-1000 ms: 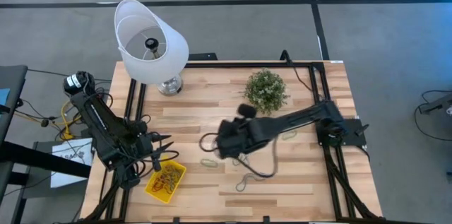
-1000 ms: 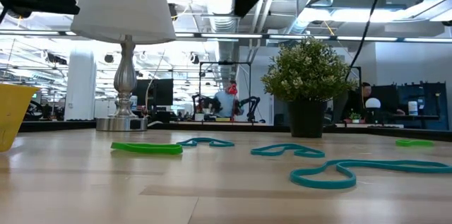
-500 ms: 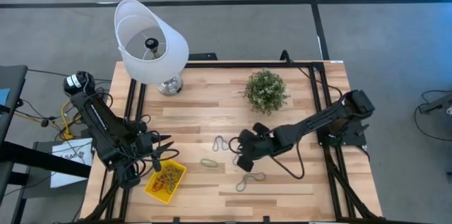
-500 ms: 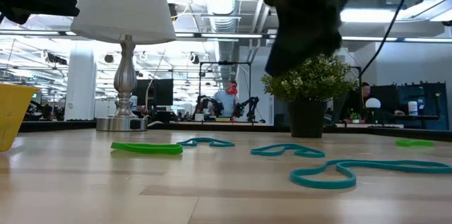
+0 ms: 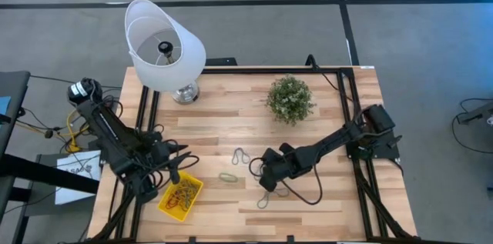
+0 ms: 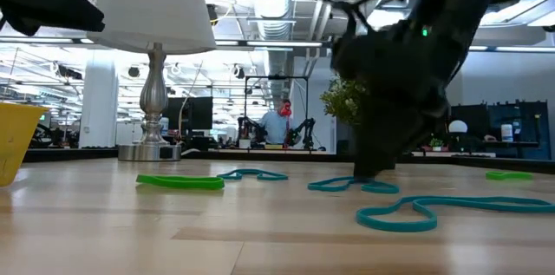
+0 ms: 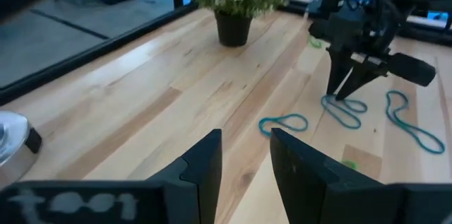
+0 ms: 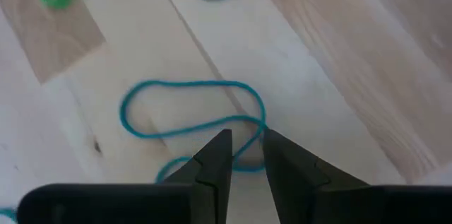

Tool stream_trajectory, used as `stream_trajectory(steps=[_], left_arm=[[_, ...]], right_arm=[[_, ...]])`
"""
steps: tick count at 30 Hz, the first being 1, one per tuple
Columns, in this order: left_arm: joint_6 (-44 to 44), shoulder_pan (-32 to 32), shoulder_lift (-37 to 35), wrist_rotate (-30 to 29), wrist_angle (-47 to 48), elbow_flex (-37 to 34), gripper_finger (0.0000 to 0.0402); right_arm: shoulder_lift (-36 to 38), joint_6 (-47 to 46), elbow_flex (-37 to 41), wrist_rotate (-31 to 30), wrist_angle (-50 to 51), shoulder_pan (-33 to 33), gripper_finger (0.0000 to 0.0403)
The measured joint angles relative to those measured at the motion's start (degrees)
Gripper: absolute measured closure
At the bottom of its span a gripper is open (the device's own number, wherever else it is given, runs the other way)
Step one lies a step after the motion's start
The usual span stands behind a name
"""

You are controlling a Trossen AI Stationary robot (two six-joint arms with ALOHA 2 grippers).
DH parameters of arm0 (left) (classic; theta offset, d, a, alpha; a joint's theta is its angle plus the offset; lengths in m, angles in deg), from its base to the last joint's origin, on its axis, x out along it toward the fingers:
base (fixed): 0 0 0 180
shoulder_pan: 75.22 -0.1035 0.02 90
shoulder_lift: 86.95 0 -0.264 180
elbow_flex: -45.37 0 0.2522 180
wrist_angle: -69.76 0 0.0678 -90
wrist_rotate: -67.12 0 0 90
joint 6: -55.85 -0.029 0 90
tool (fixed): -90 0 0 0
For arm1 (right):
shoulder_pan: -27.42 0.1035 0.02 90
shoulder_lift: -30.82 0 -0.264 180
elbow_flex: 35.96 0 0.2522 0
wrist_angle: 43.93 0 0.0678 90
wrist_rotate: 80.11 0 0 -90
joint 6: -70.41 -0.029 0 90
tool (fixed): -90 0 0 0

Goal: Pick and place items into bin
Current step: Put the center blue rubberband into the yellow bin

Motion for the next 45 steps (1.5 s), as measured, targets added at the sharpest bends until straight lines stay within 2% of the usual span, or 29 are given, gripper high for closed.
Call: stream_trajectory(steps=[11,17,22,25,30,33,36,39,42,45], left_arm=[[-0.04,-2.37,0.0,2.91,0.01,0.0,0.0292],[-0.07,-2.39,0.0,3.13,0.01,0.0,0.0292],[-0.13,-2.39,0.0,3.12,0.03,0.01,0.0292],[-0.44,-2.39,0.0,2.9,0.06,0.01,0.0292],[-0.77,-2.39,0.0,2.48,0.03,0.01,0.0292],[-1.87,-2.39,0.0,0.71,0.08,0.02,0.0292],[-2.61,-2.39,0.0,-3.83,0.09,0.02,0.0292],[-2.36,-2.39,0.0,-7.49,0.07,0.02,0.0292],[-2.06,-2.39,0.0,-7.59,0.06,0.02,0.0292],[-1.29,-2.39,0.0,-7.1,0.06,0.02,0.0292]], right_arm=[[-1.42,-0.05,-0.67,0.98,0.0,-0.8,0.0331],[-3.78,0.08,-1.0,-0.38,-0.68,-0.67,0.039],[-3.17,4.66,-3.15,-1.69,-0.4,-0.64,0.0399],[-1.59,12.54,-6.08,-1.65,-9.42,-0.69,0.04],[-1.06,26.32,-9.45,-1.08,-34.07,-1.42,0.0401],[-3.73,31.78,-12.93,2.31,-43.51,-2.11,0.0402],[-7.96,34.69,-17.92,4.49,-47.66,-2.53,0.0402],[-14.1,36.15,-24.96,7.05,-46.64,-3.01,0.0402],[-21.23,36.22,-34.13,10.89,-46.89,-3.45,0.0402],[-27.89,37.26,-43.32,11.85,-44.87,-3.83,0.0402]])
